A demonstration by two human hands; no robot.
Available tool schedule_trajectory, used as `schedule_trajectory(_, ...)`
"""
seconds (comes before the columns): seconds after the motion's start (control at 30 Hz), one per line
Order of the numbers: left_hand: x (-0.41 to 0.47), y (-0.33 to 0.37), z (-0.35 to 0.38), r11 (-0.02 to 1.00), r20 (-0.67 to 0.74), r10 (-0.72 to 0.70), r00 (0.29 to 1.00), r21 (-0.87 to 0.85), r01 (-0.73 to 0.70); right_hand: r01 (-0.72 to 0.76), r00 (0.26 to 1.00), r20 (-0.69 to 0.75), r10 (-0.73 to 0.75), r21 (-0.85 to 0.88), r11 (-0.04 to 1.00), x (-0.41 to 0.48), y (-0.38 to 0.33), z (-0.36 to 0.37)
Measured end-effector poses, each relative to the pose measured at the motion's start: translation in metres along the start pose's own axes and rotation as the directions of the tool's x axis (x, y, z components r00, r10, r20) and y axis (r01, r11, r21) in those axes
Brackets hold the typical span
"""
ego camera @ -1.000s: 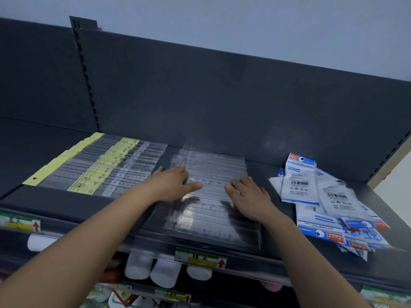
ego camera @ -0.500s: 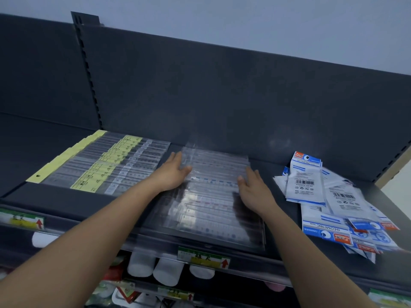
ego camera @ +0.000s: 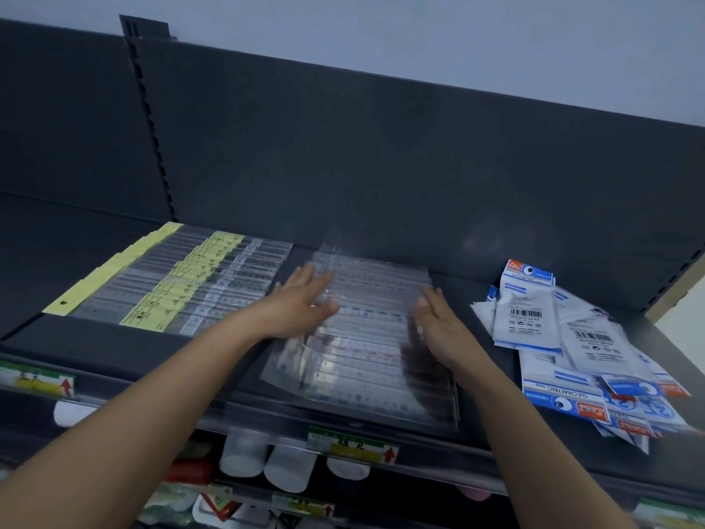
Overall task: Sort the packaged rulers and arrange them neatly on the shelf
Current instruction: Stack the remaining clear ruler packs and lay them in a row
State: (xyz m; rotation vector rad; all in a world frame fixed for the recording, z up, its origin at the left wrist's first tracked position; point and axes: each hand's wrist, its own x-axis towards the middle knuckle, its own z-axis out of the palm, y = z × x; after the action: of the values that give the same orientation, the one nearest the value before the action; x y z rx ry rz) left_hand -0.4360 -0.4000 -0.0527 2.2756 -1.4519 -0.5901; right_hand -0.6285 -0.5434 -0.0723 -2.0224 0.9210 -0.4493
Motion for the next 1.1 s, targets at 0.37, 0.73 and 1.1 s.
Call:
schedule_trajectory(0.37,-0.036,0.005,0.024,0.958,0.188,-0.018,0.982,0.286,-0.037,-0.123,0.983,-0.075,0.166,0.399,0.909,-0.008,0.012,0.000)
schedule_trajectory(0.73,-0.034,0.010,0.016,0.987,0.050,-0.077,0.996,0.149,0.069,-0.133,0.978,-0.080,0.190,0.457,0.879,-0.016,0.004,-0.005)
schedule_trajectory(1.1,-0.022,0.003,0.020,0.987,-0.092,-0.044,0.995,-0.159,0.029,-0.163,0.980,-0.038,0.195,0.405,0.900,-0.018,0.007,0.006)
